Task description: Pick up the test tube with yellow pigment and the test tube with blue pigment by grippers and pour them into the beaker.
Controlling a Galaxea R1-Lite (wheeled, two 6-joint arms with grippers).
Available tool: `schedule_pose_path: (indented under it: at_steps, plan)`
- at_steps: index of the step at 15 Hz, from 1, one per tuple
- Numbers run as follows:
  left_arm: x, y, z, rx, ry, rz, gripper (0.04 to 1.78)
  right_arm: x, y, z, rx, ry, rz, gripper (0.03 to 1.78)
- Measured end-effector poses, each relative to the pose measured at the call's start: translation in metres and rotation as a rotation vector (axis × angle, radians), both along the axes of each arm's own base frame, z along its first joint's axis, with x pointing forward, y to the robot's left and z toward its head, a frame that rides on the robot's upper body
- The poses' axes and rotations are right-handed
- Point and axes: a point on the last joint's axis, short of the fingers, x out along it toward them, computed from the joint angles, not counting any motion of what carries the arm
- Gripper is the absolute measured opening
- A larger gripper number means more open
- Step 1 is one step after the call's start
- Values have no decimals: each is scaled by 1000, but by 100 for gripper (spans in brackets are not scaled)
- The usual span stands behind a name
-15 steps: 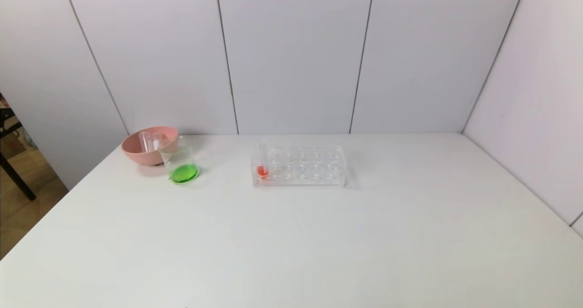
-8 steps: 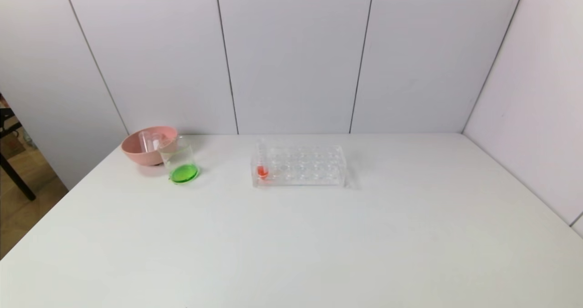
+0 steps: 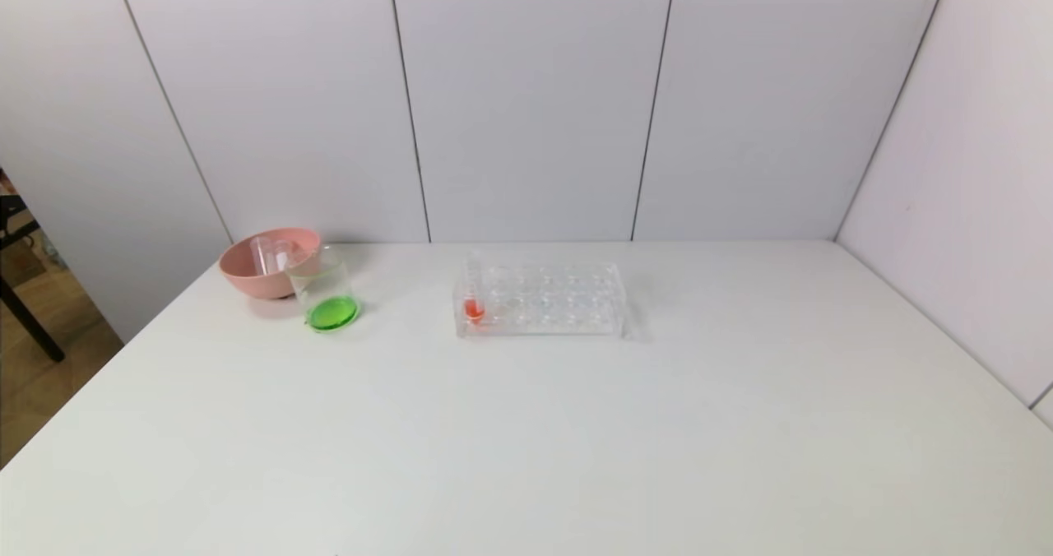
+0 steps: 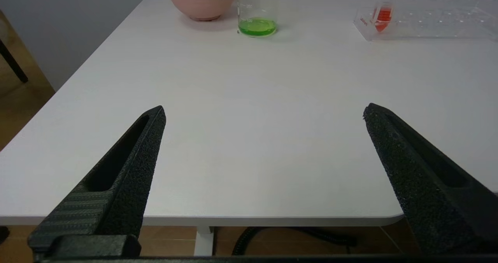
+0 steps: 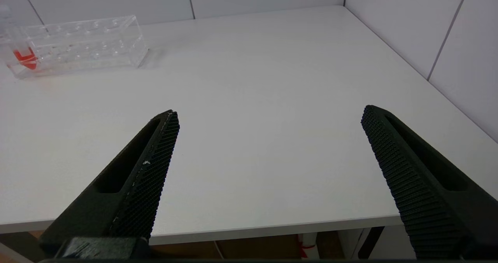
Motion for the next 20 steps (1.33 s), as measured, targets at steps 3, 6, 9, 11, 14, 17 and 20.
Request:
schedule_pose_path:
  at_steps: [3,6,9,11,14,17,20]
  plan:
    - [0,1,-1,-39,-1,24,177,0,0,0,0,0,0,171]
    - [0,1,-1,-39,0,25,177,0,0,0,0,0,0,171]
    - [0,1,-1,-39,0,25,177,0,0,0,0,0,0,171]
    - [0,1,-1,-39,0,25,177,0,0,0,-1,1,1,171]
    - [0,1,-1,-39,0,25,177,0,0,0,0,1,1,171]
    - [0,1,-1,-39,0,25,177,0,0,0,1,1,1,171]
    - [0,1,-1,-39,0,25,177,0,0,0,1,1,2,171]
